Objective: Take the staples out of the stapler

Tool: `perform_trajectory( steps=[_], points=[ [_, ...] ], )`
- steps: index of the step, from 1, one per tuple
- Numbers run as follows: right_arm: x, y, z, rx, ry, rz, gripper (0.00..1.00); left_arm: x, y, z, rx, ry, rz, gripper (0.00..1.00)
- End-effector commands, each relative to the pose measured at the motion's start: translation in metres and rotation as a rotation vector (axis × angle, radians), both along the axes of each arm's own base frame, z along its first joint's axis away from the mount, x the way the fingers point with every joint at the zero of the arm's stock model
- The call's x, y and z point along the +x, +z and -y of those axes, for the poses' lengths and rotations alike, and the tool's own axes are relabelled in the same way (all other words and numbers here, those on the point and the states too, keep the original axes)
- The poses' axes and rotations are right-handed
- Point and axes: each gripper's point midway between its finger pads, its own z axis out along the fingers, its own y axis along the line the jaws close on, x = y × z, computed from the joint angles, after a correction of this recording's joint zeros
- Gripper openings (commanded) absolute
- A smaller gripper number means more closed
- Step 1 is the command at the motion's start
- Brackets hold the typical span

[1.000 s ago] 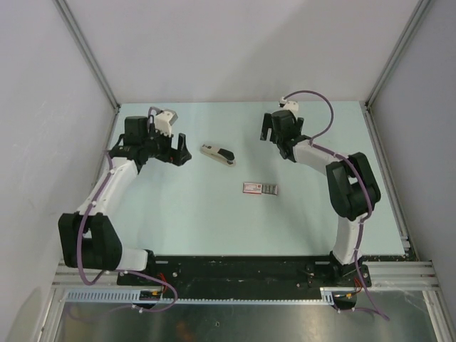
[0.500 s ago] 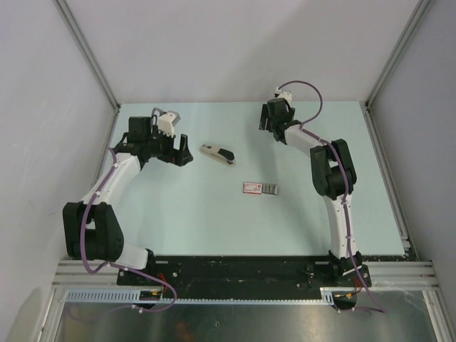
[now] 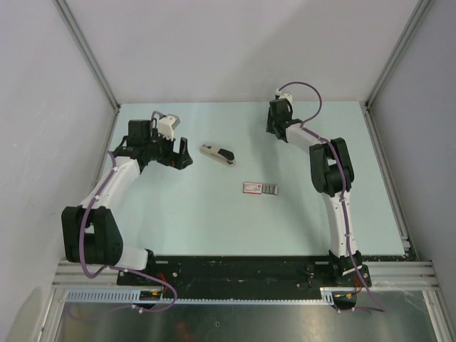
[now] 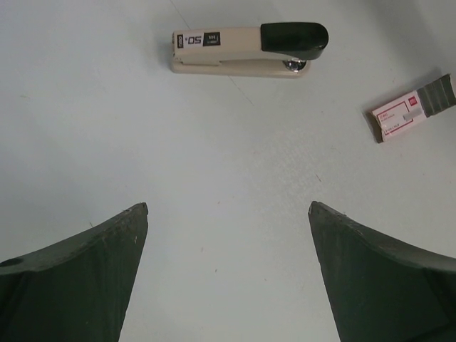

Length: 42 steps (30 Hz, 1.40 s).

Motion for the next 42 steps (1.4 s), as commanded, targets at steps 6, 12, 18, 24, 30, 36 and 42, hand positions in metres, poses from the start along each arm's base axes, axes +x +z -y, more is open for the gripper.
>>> perform_trajectory(
  steps=[6,12,18,24,30,36,42],
  points=[
    [0.015,0.023,-0.01,-0.01,0.048,0.056,0.29,-0.018,0.0,-0.001,0.013,-0.008,0.023,1.0],
    [-0.001,0.023,-0.024,-0.023,0.079,0.03,0.13,-0.026,0.006,-0.006,0.036,0.003,0.057,0.99],
    [-0.054,0.05,-0.055,-0.027,0.122,0.043,0.07,-0.036,0.006,-0.009,0.037,0.023,0.061,1.0],
    [-0.128,0.087,-0.08,-0.009,0.135,0.071,0.01,-0.051,0.007,-0.013,0.054,0.026,0.085,0.99],
    [-0.2,0.12,-0.117,-0.047,0.193,0.115,0.0,-0.06,0.007,-0.015,0.057,0.028,0.096,0.99],
    [-0.259,0.137,-0.144,-0.051,0.242,0.121,0.0,-0.067,0.01,-0.02,0.06,0.039,0.116,0.99],
    [-0.302,0.126,-0.175,-0.04,0.329,0.088,0.0,-0.069,0.013,-0.024,0.074,0.046,0.129,1.0]
  ],
)
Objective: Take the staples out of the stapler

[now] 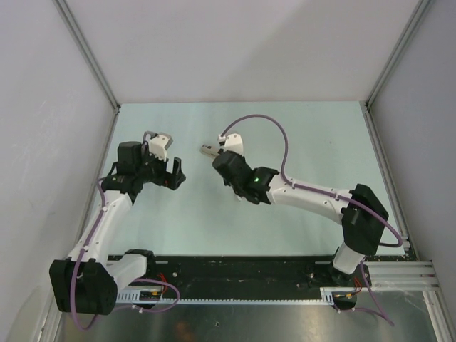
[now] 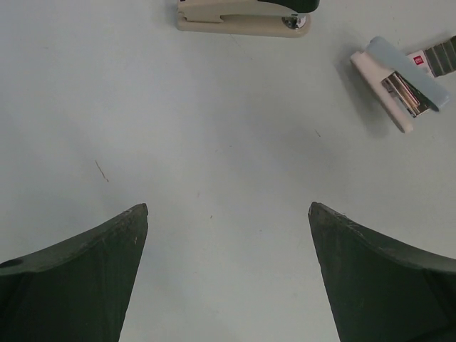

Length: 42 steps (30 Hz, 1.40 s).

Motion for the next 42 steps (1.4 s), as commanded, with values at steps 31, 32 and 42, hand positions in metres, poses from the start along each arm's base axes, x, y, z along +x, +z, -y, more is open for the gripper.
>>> perform_trajectory(
  steps=[31,32,42],
  points=[
    [0.0,-0.111,0.039,0.136,-0.034,-0.352,0.62,0.008,0.013,-0.001,0.011,-0.027,0.03,0.99],
    [0.0,-0.113,0.038,0.135,-0.033,-0.359,0.62,0.01,0.015,-0.001,0.009,-0.029,0.032,1.0],
    [-0.006,-0.126,0.035,0.125,-0.034,-0.392,0.59,0.016,0.021,0.001,-0.003,-0.027,0.035,0.99]
  ],
)
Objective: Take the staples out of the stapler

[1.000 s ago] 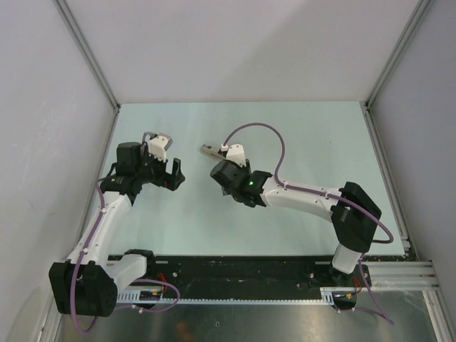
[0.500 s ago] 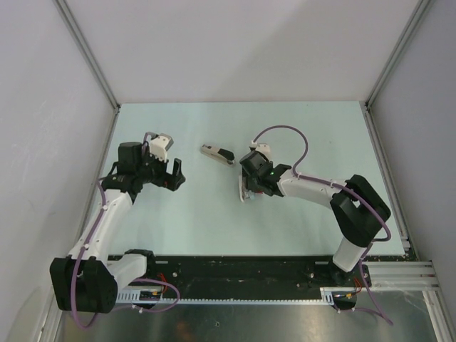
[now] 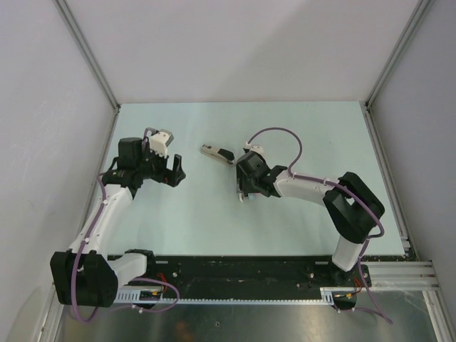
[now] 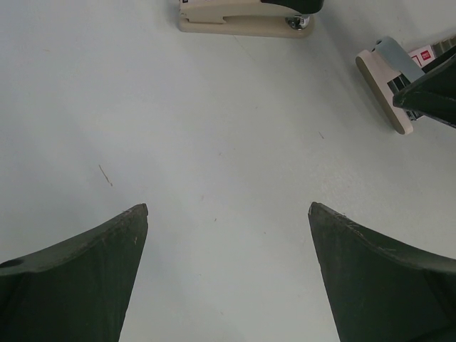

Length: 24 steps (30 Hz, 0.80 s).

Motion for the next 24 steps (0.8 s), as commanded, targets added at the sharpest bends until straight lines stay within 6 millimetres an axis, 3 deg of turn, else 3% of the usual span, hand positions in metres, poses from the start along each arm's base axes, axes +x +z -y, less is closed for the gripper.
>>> perform_trajectory(
  steps=[1,17,24],
  points=[
    [0.0,0.0,-0.007,0.019,0.003,0.004,0.59,0.007,0.02,0.003,-0.016,-0.019,0.05,0.99],
    [-0.013,0.015,-0.06,0.005,0.094,0.095,0.57,0.001,0.014,0.0,0.004,-0.019,0.054,0.99],
    [-0.012,0.016,-0.054,0.014,0.027,0.052,0.59,0.002,-0.014,0.014,-0.024,-0.088,-0.042,0.99]
  ],
)
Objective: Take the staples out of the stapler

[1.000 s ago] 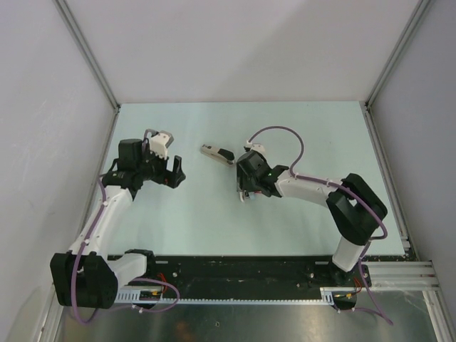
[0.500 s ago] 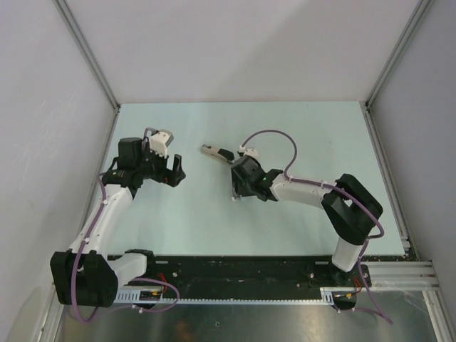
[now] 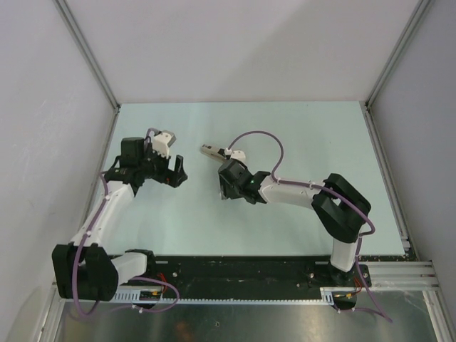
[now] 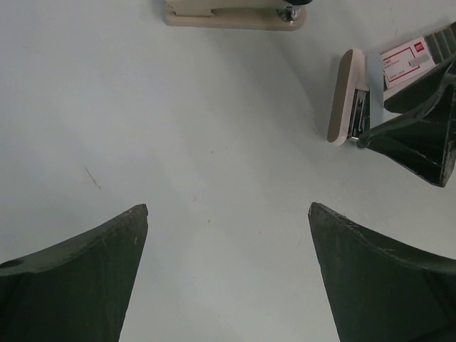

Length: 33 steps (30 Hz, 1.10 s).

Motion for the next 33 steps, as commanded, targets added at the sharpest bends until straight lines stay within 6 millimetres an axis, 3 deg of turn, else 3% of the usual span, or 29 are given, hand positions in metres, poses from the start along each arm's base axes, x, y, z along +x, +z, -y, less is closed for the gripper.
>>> perform_trajectory(
  steps=[1,6,12,16,21,25,29,33],
  points=[
    [0.007,0.012,0.003,0.023,-0.079,-0.008,0.59,0.004,-0.011,0.01,-0.014,-0.067,-0.033,1.0],
    [-0.002,0.012,0.002,0.035,-0.11,-0.039,0.59,0.006,-0.013,0.011,-0.005,-0.083,-0.026,0.99],
    [0.005,0.011,0.008,0.034,-0.17,-0.027,0.58,-0.001,-0.015,0.019,-0.003,-0.136,-0.01,0.99],
    [0.009,0.023,0.016,0.033,-0.188,-0.003,0.56,-0.007,-0.023,0.044,0.03,-0.239,0.01,0.99],
    [0.009,0.056,0.03,0.052,-0.202,0.046,0.55,-0.006,-0.051,0.09,0.123,-0.369,-0.013,0.98],
    [0.004,0.076,0.048,0.093,-0.218,0.068,0.55,0.001,-0.074,0.115,0.173,-0.441,-0.055,0.9],
    [-0.001,0.083,0.07,0.14,-0.249,0.065,0.55,0.006,-0.092,0.131,0.191,-0.486,-0.093,0.71],
    [-0.004,0.083,0.091,0.188,-0.281,0.063,0.54,0.011,-0.099,0.141,0.199,-0.507,-0.102,0.67]
  ],
)
